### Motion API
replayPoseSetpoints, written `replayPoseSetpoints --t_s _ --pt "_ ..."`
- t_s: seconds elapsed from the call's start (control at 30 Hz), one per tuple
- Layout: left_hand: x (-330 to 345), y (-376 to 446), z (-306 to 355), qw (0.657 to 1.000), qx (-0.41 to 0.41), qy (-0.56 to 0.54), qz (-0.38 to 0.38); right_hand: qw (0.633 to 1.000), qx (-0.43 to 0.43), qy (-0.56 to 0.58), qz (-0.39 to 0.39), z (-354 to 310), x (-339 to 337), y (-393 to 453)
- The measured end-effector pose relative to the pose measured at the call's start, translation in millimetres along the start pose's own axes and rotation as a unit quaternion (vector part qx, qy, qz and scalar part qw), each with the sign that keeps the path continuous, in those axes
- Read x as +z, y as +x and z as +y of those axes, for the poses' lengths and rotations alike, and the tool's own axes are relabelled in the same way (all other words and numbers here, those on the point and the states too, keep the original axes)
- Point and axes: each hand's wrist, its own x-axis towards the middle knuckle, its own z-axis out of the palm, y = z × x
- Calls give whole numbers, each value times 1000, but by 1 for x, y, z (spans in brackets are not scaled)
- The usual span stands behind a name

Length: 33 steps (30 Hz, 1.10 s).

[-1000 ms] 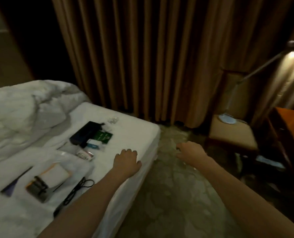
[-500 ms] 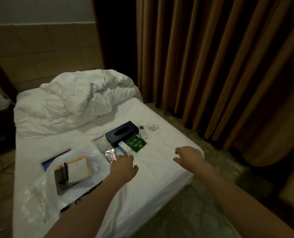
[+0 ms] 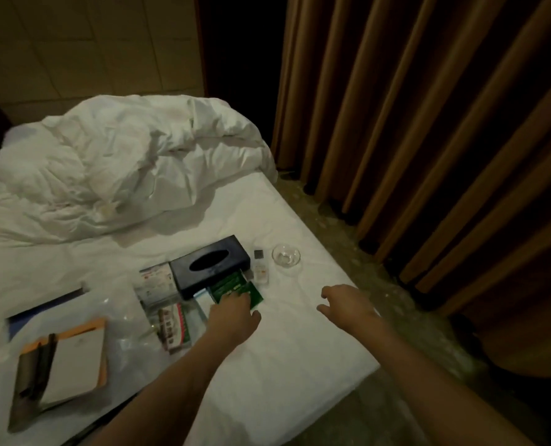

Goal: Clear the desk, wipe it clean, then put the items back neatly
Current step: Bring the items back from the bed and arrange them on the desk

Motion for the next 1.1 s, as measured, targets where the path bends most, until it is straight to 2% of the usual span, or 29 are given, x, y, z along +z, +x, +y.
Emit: replayPoseSetpoints --t_s 0.2,0.4,0.6,0.83,1.0,1.1 --pt "-4 87 33 998 -42 -47 -16 999 -5 46 -5 36 -13 95" --pt "8 147 42 985 -134 -111 -19 994 -18 100 -49 54 1 187" --pt "39 233 41 941 -257 -220 -20 982 -16 175 -69 61 24 273" --pt "97 327 33 888 -332 -318 -3 957 22 274 -95 75 79 366" --pt "144 358 24 892 -346 -292 -14 943 56 305 -119 74 130 405" --pt "163 367 25 902 -335 -273 -9 925 108 343 -119 69 158 415"
